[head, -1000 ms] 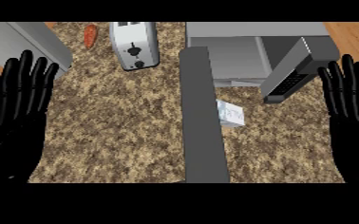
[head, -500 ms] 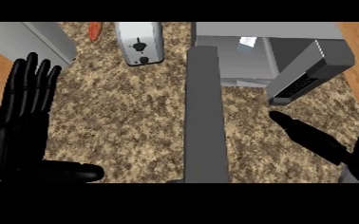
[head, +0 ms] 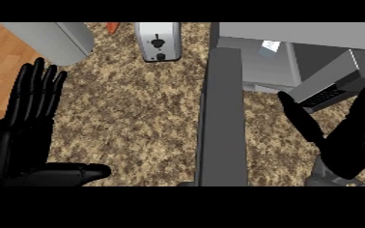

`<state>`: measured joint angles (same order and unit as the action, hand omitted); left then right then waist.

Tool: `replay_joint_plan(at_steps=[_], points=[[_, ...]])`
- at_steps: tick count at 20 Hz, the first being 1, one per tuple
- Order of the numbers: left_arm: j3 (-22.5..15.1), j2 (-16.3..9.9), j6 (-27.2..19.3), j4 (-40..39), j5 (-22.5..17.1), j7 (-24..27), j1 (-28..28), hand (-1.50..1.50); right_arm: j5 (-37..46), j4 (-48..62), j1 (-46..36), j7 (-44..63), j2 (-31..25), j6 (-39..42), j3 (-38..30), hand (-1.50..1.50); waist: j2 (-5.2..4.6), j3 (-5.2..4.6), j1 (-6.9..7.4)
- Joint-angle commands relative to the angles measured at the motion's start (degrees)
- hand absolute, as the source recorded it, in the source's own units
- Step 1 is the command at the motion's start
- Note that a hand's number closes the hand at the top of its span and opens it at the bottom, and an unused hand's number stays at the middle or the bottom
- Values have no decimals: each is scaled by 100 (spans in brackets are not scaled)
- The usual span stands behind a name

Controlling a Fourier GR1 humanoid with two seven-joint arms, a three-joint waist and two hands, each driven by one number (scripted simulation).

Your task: Pick up the milk, place it into the microwave and close the microwave

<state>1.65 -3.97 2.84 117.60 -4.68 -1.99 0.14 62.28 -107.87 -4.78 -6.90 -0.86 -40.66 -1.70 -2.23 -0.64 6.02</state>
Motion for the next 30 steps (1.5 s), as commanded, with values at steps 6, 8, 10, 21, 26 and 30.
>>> replay_joint_plan(at_steps=[6,8,10,21,26,30], points=[[8,-72,232,71,-243,34,174,-150,1469,1393,-149,941,85,-2020,145,-150,-11,65,298],[53,-97,275,115,-347,-4,192,-150,1663,1694,-274,1226,85,-2302,184,-150,5,70,342],[86,-131,370,137,-483,-22,299,-150,1905,1977,-258,1527,85,-2585,184,-150,44,69,284],[343,-325,635,413,-878,-81,748,-150,2783,3101,-598,2833,86,-3629,102,-150,132,86,212],[574,-428,734,498,-1031,7,905,-150,3124,3477,-627,3280,86,-4135,-12,-150,149,88,91],[793,-506,848,510,-1181,64,1197,-150,3316,3660,-424,3594,86,-4477,-181,-150,175,87,-36]])
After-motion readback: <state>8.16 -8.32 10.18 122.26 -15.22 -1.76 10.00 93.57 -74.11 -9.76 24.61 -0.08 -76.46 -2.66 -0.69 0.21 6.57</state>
